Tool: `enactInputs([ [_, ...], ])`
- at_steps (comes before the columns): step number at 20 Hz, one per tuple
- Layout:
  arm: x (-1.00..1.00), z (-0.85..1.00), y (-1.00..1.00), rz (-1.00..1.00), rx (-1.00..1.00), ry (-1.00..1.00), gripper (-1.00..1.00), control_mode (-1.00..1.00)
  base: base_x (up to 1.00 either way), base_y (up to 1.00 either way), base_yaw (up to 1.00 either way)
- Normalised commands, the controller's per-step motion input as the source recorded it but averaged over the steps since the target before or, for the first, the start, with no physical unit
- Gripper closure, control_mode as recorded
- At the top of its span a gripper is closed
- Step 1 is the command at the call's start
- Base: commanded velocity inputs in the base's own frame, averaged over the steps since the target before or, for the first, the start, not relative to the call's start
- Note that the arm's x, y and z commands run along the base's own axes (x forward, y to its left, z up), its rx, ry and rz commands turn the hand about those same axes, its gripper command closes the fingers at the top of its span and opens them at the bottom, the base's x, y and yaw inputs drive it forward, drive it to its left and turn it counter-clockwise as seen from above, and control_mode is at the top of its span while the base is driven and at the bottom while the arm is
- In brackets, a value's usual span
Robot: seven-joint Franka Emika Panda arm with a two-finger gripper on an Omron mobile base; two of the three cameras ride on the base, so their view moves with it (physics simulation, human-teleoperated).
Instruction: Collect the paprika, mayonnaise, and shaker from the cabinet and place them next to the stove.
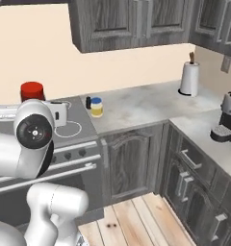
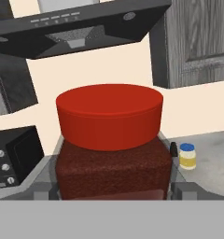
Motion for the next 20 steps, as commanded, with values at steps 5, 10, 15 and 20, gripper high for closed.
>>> enactInputs([
  [5,0.00,0.00,0.00,0.00,0.00,0.00,1.00,1.00,0.39,0.16,0.22],
  [10,0.00,0.00,0.00,0.00,0.00,0.00,1.00,1.00,0.03,0.35,0.21],
  [15,0.00,0.00,0.00,0.00,0.00,0.00,1.00,1.00,0.00,0.15,0.22],
  [20,0.00,0.00,0.00,0.00,0.00,0.00,1.00,1.00,-0.01,0.36,0.29],
])
